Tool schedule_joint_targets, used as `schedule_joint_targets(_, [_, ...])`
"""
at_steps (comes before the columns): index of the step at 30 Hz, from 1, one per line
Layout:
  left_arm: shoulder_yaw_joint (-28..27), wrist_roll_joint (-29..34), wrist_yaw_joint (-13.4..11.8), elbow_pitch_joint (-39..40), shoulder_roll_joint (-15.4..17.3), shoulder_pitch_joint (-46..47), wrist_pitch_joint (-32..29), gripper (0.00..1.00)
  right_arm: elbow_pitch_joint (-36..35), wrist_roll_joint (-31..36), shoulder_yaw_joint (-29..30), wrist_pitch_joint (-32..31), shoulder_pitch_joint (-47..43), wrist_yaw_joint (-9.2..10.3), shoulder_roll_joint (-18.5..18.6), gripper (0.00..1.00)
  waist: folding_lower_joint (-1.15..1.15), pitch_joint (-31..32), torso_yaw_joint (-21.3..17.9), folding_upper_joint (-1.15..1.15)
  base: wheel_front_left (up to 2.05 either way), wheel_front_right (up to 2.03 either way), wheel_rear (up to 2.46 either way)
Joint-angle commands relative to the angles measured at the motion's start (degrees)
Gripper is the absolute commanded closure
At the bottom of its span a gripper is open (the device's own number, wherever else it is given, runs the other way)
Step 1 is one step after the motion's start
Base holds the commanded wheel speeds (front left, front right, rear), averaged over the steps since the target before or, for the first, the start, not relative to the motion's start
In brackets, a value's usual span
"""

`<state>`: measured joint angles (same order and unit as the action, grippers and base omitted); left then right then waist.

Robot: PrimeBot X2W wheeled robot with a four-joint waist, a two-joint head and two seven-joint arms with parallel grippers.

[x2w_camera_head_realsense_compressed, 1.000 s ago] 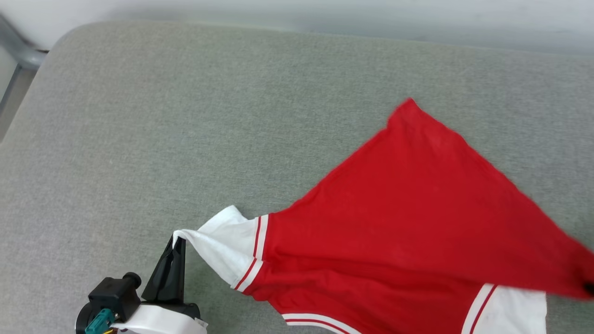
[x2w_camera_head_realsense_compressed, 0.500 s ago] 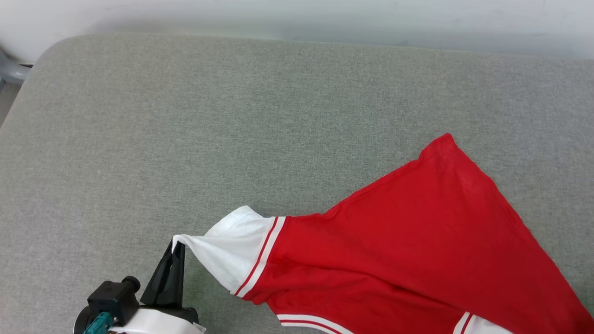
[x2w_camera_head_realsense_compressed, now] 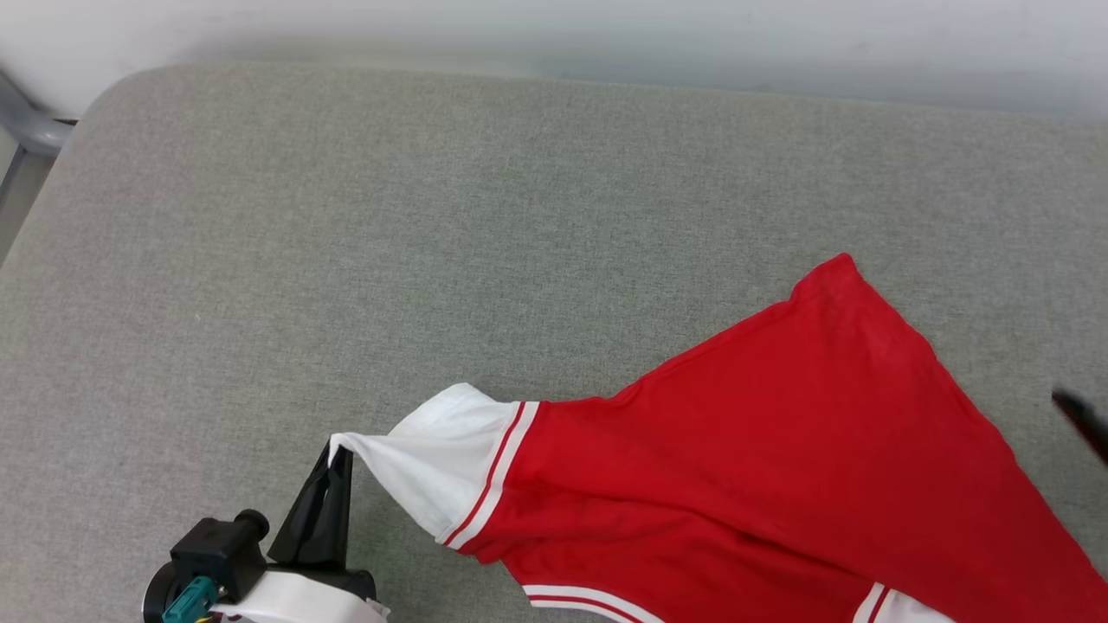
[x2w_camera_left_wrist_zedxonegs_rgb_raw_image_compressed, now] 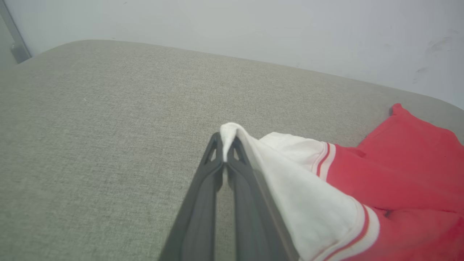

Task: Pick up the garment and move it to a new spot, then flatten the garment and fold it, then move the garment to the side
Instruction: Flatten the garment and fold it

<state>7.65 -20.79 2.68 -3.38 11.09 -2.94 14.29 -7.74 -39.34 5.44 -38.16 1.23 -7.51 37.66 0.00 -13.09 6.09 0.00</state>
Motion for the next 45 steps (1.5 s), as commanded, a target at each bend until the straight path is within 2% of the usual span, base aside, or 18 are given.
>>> schedule_joint_targets(1, [0.29,0.38,-0.08,0.43,0.33,0.94,-0.08,1.0,-1.54,0.46,-0.47,0.54,3.49,0.05,0.51,0.0,0.0,-0.54,0.37,0.0,0.0,0.0,0.0])
schedule_joint_targets(6, [0.72,0.39,-0.02,0.71,0.17,2.15,-0.06,1.0,-3.78,1.71,-6.03,-2.32,14.21,0.05,1.14,0.0,0.0,-2.22,1.27,0.0,0.0,0.0,0.0])
schedule_joint_targets(10, [1.31,0.51,0.17,0.6,-0.03,3.33,0.1,1.0,-1.22,2.66,-13.38,-7.02,23.91,0.05,1.12,0.0,0.0,-3.55,1.94,0.0,0.0,0.0,0.0])
schedule_joint_targets(11, [1.31,0.51,0.17,0.6,-0.03,3.33,0.1,1.0,-1.22,2.66,-13.38,-7.02,23.91,0.05,1.12,0.0,0.0,-3.55,1.94,0.0,0.0,0.0,0.0])
schedule_joint_targets(12, [1.51,0.6,0.23,0.5,-0.15,3.81,0.21,1.0,1.17,3.2,-17.08,-9.79,28.67,0.05,0.95,0.0,0.0,-4.17,2.33,0.0,0.0,0.0,0.0])
schedule_joint_targets(17, [2.18,0.91,0.45,0.36,-0.76,5.28,0.53,1.0,8.76,4.26,-25.55,-17.51,37.52,0.05,0.76,0.0,0.0,-6.09,3.64,0.0,0.0,0.0,0.0])
schedule_joint_targets(21, [2.78,1.08,0.77,0.11,-1.44,6.7,0.62,1.0,14.5,5.58,-31.47,-20.84,42.9,0.05,1.12,0.0,0.0,-7.84,5.0,0.0,0.0,0.0,0.0])
schedule_joint_targets(27, [3.64,1.51,1.3,0.06,-2.29,8.61,0.82,1.0,22.93,6.35,-35.65,-21.08,47.31,0.05,-0.33,0.0,0.0,-10.61,7.09,0.0,0.0,0.0,0.0])
schedule_joint_targets(30, [3.8,1.67,1.38,0.05,-2.64,9.23,0.86,1.0,24.89,6.39,-37.34,-20.91,47.76,0.05,-0.22,0.0,0.0,-11.32,7.63,0.0,0.0,0.0,0.0])
schedule_joint_targets(38, [3.84,2.13,1.65,-0.38,-3.6,9.96,0.99,1.0,31.1,3.75,-45.04,-21.91,44.18,0.02,0.58,0.0,0.0,-12.61,8.57,0.0,0.0,0.0,0.0])
schedule_joint_targets(39, [3.68,2.19,1.67,-0.4,-3.62,10.0,1.0,1.0,31.23,3.27,-45.34,-21.54,44.59,0.02,0.51,0.76,0.0,-12.65,8.48,0.0,0.0,0.0,0.0])
schedule_joint_targets(40, [3.53,2.28,1.68,-0.38,-3.6,9.99,1.0,1.0,31.26,2.9,-45.38,-20.85,45.34,0.02,0.52,1.0,0.0,-12.64,8.37,0.0,0.0,0.0,0.0])
schedule_joint_targets(45, [3.11,2.59,1.71,-0.79,-3.31,9.6,1.02,1.0,32.06,1.82,-44.8,-16.52,49.62,0.06,0.79,1.0,0.0,-11.07,7.57,0.0,0.0,0.0,0.0])
